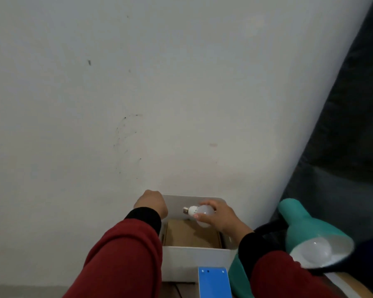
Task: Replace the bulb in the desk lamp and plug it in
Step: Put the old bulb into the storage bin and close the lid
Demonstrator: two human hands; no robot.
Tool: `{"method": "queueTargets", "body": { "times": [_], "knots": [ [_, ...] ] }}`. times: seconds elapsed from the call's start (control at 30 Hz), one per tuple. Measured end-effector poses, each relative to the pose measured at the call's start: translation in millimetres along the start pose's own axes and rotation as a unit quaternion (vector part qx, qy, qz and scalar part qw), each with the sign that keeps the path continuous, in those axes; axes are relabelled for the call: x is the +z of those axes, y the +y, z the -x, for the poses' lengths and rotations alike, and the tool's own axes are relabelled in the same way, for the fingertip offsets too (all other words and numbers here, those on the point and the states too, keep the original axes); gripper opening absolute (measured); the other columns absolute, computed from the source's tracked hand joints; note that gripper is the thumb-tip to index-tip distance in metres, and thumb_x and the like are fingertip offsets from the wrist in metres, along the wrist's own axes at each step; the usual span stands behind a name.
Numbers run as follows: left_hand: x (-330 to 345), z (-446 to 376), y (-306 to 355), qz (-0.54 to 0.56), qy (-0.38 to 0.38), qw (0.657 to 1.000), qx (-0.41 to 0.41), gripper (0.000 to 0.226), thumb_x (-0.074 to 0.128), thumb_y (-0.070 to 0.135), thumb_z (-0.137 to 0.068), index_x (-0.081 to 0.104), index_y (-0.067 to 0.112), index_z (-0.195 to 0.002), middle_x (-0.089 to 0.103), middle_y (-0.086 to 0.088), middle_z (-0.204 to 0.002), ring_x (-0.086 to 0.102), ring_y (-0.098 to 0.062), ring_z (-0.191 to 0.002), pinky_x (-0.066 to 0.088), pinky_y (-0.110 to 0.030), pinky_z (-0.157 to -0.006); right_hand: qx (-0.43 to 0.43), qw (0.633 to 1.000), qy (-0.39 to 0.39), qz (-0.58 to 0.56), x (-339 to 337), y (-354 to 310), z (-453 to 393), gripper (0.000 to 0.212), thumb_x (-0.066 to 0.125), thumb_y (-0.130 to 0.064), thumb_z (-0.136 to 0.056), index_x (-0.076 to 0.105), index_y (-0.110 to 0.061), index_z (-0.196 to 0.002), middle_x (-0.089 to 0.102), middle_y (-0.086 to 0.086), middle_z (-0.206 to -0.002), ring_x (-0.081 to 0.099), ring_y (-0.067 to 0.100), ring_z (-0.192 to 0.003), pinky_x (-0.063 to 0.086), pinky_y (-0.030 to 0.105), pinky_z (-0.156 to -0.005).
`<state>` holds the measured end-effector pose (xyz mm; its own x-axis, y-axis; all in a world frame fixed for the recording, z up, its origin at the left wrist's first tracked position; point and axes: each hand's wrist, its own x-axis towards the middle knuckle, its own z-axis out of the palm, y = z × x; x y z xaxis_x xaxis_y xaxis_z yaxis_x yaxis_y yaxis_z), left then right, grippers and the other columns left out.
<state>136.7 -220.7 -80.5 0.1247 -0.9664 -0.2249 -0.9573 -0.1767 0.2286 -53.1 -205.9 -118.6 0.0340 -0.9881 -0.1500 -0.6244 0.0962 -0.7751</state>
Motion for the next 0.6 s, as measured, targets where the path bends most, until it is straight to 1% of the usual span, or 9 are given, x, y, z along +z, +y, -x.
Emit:
{"method": "queueTargets", "body": {
  "times": [0.03, 0.1, 0.13, 0.23, 0.3, 0.37, 0.43, 0.53, 0.6],
  "knots": [
    [6.4, -6.5, -1.4, 0.003, -0.002, 1.000, -0.001, 0.041, 0.053, 0.020, -0.087, 0.053, 0.006, -0.125, 0.053, -0.012, -0.130, 0.057, -0.026, -0.116, 0.048, -0.028, -0.094, 0.007, 1.000, -0.013, 0.002, 4.8, 4.3, -6.6, 0.053, 0.078, -0.029, -0.075, 0.058, -0.019, -0.123, 0.056, 0.006, -0.127, 0.051, 0.013, -0.101, 0.041, 0.015, -0.078],
    [16.6, -16.0, -3.5, 0.010, -0.011, 1.000, -0.002, 0.044, 0.055, 0.020, -0.086, 0.050, 0.006, -0.128, 0.052, -0.012, -0.132, 0.055, -0.025, -0.119, 0.046, -0.027, -0.096, 0.017, 0.999, -0.044, 0.001, 12.2, 10.2, -15.6, 0.054, 0.077, -0.023, -0.076, 0.057, -0.017, -0.125, 0.056, 0.007, -0.124, 0.051, 0.013, -0.098, 0.043, 0.006, -0.067],
    [21.6, -20.6, -4.4, 0.010, -0.018, 1.000, -0.005, 0.048, 0.057, 0.022, -0.086, 0.048, 0.006, -0.130, 0.051, -0.011, -0.134, 0.054, -0.025, -0.121, 0.045, -0.027, -0.098, 0.020, 0.998, -0.057, 0.004, 15.3, 12.5, -19.2, 0.054, 0.077, -0.022, -0.076, 0.057, -0.017, -0.125, 0.056, 0.006, -0.123, 0.050, 0.014, -0.098, 0.043, 0.006, -0.067],
    [35.1, -30.0, -5.7, 0.002, -0.044, 0.999, -0.010, 0.054, 0.061, 0.027, -0.083, 0.048, 0.007, -0.131, 0.050, -0.011, -0.136, 0.052, -0.025, -0.123, 0.043, -0.027, -0.099, 0.020, 0.995, -0.071, 0.068, 22.8, 18.6, -28.9, 0.055, 0.077, -0.026, -0.075, 0.056, -0.020, -0.126, 0.055, 0.006, -0.128, 0.052, 0.018, -0.110, 0.039, 0.018, -0.086],
    [41.9, -33.2, -5.3, -0.008, -0.047, 0.999, -0.013, 0.046, 0.057, 0.026, -0.087, 0.051, 0.006, -0.127, 0.052, -0.011, -0.133, 0.053, -0.025, -0.120, 0.044, -0.027, -0.096, 0.022, 0.993, -0.078, 0.091, 26.5, 22.0, -34.0, 0.057, 0.077, -0.028, -0.073, 0.056, -0.022, -0.126, 0.055, 0.006, -0.130, 0.052, 0.021, -0.116, 0.040, 0.022, -0.092],
    [45.8, -32.9, -4.7, -0.023, -0.052, 0.998, -0.003, 0.044, 0.051, 0.025, -0.091, 0.048, 0.006, -0.130, 0.052, -0.010, -0.134, 0.051, -0.024, -0.123, 0.040, -0.025, -0.102, 0.025, 0.988, -0.092, 0.120, 27.6, 22.7, -36.6, 0.064, 0.078, -0.030, -0.072, 0.052, -0.024, -0.130, 0.054, 0.007, -0.133, 0.051, 0.023, -0.119, 0.040, 0.025, -0.098],
    [47.0, -33.1, -3.6, -0.035, -0.050, 0.998, 0.006, 0.042, 0.048, 0.023, -0.093, 0.047, 0.006, -0.131, 0.051, -0.010, -0.136, 0.049, -0.024, -0.126, 0.038, -0.026, -0.104, 0.027, 0.981, -0.109, 0.156, 26.3, 19.6, -36.8, 0.073, 0.078, -0.032, -0.072, 0.044, -0.025, -0.137, 0.050, 0.006, -0.139, 0.048, 0.024, -0.126, 0.038, 0.028, -0.104],
    [41.4, -31.8, -0.8, -0.057, -0.048, 0.997, 0.015, 0.040, 0.047, 0.022, -0.093, 0.049, 0.007, -0.129, 0.052, -0.009, -0.135, 0.049, -0.024, -0.126, 0.040, -0.027, -0.103, 0.028, 0.966, -0.118, 0.227, 19.5, 9.9, -34.9, 0.082, 0.073, -0.040, -0.076, 0.033, -0.020, -0.145, 0.043, 0.006, -0.147, 0.042, 0.026, -0.133, 0.033, 0.031, -0.110],
    [34.8, -27.0, 1.5, -0.065, -0.051, 0.996, 0.014, 0.041, 0.048, 0.023, -0.092, 0.050, 0.008, -0.129, 0.053, -0.009, -0.135, 0.050, -0.024, -0.125, 0.041, -0.028, -0.102, 0.030, 0.948, -0.119, 0.293, 12.2, -1.0, -30.6, 0.077, 0.068, -0.042, -0.080, 0.034, -0.012, -0.143, 0.043, 0.009, -0.146, 0.042, 0.027, -0.133, 0.035, 0.032, -0.109]
  ]
}}
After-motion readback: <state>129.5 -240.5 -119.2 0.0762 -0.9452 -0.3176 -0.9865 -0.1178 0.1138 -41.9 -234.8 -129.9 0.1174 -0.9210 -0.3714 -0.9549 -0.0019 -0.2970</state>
